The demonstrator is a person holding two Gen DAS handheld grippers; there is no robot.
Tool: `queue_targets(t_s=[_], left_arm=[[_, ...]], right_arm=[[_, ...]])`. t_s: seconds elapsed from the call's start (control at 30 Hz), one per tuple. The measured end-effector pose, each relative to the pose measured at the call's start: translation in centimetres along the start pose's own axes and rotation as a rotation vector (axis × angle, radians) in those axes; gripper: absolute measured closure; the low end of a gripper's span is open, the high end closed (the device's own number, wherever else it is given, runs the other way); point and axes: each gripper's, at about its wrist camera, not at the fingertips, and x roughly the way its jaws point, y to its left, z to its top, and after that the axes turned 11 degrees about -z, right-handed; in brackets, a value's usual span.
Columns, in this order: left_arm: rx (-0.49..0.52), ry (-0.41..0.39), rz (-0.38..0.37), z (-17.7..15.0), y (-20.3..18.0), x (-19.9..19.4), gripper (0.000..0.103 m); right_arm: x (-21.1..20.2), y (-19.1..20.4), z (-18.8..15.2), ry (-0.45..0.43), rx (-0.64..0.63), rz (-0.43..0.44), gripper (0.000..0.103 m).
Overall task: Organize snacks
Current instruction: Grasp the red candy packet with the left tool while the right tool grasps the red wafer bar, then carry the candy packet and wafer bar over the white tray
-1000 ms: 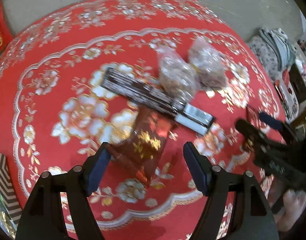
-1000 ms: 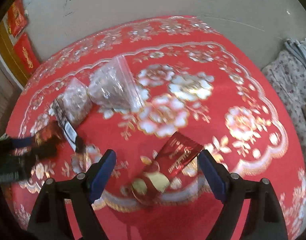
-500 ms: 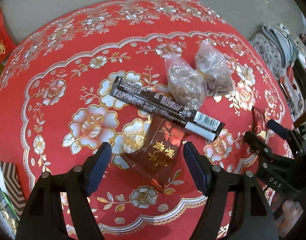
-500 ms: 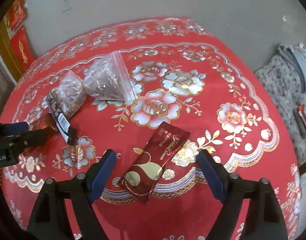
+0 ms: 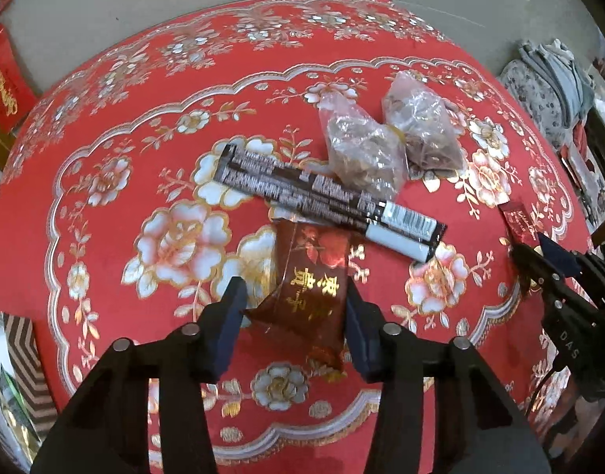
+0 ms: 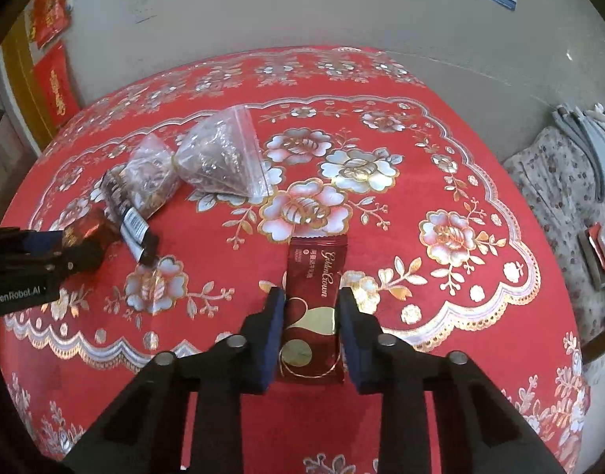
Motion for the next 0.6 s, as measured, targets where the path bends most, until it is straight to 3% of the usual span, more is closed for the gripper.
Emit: queue_targets(t_s=[0.3, 0.6], left_arm=[[-0.076, -0.072, -0.021, -4.3, -0.1, -2.6, 0.058], [-0.142, -0.146, -0.025, -7.5, 0.9, -5.6, 0.059]], right_arm=[[-2.0, -0.5, -2.3, -0.015, 0.024, 0.101, 0.077], [-5.9, 2.1, -3.8, -0.057, -0.009, 0.173, 0.077]])
